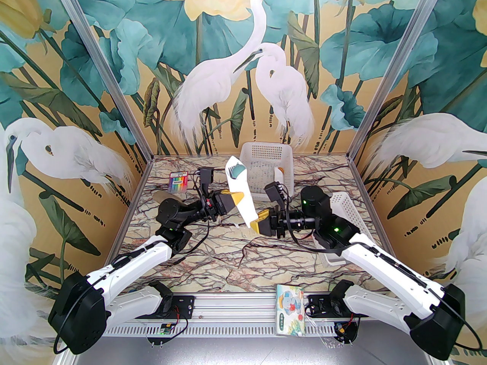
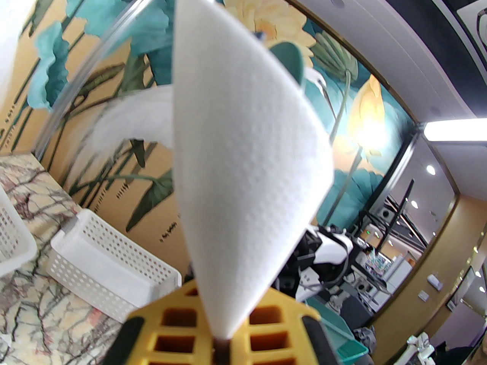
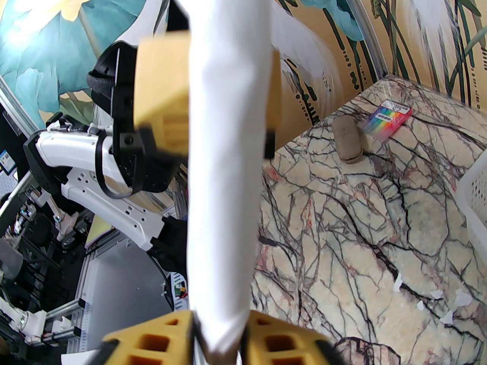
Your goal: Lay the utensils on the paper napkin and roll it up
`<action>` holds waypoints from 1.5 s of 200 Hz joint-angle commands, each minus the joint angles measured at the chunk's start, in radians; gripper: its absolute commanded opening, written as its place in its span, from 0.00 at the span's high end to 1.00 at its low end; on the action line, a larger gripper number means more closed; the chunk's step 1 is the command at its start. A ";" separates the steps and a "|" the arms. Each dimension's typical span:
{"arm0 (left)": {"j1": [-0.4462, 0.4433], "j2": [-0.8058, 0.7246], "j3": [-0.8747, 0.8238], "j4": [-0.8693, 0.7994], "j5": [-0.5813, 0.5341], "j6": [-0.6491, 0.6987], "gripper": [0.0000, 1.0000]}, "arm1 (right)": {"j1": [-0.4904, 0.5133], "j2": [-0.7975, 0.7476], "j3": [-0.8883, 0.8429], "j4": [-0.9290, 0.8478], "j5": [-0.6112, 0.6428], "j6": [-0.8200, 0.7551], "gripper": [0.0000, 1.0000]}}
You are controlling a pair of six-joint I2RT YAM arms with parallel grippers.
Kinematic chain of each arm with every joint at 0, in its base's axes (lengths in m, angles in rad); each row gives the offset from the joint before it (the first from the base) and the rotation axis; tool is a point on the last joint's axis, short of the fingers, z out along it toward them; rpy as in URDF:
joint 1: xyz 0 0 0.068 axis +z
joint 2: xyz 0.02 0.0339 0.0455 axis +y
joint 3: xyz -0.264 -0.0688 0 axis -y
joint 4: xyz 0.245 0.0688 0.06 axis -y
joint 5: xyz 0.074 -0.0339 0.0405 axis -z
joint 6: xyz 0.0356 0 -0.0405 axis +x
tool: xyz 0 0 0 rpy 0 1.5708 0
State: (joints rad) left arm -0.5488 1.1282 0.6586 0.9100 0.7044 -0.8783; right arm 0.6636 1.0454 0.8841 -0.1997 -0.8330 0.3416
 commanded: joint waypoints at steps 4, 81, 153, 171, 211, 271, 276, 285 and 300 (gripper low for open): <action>0.004 -0.025 0.030 0.045 -0.039 -0.002 1.00 | -0.017 -0.020 0.049 -0.073 -0.025 -0.042 0.40; 0.004 -0.021 0.024 0.069 -0.009 -0.014 1.00 | -0.032 0.130 0.260 -0.135 -0.043 -0.048 0.24; 0.004 -0.019 0.025 0.042 -0.024 -0.006 1.00 | 0.010 0.201 0.253 -0.020 -0.114 0.026 0.51; 0.004 -0.019 0.025 0.028 -0.035 -0.008 1.00 | 0.014 0.192 0.229 -0.005 -0.105 0.037 0.63; 0.006 -0.035 0.032 -0.081 -0.089 -0.008 1.00 | 0.014 0.162 0.181 -0.016 -0.059 0.034 0.87; 0.006 -0.042 0.038 -0.113 -0.107 -0.013 1.00 | 0.016 0.124 0.119 -0.042 -0.030 0.014 0.82; 0.006 -0.041 0.039 -0.111 -0.105 -0.013 1.00 | 0.016 0.122 0.114 -0.035 -0.032 0.021 0.79; 0.006 -0.038 0.039 -0.105 -0.101 -0.014 1.00 | 0.016 0.119 0.108 -0.023 -0.043 0.034 0.73; 0.006 -0.035 0.039 -0.098 -0.098 -0.016 1.00 | 0.019 0.119 0.101 -0.002 -0.055 0.053 0.66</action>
State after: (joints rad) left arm -0.5526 1.1103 0.6632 0.7914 0.6521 -0.8829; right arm 0.6750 1.1885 1.0100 -0.2089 -0.8650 0.3717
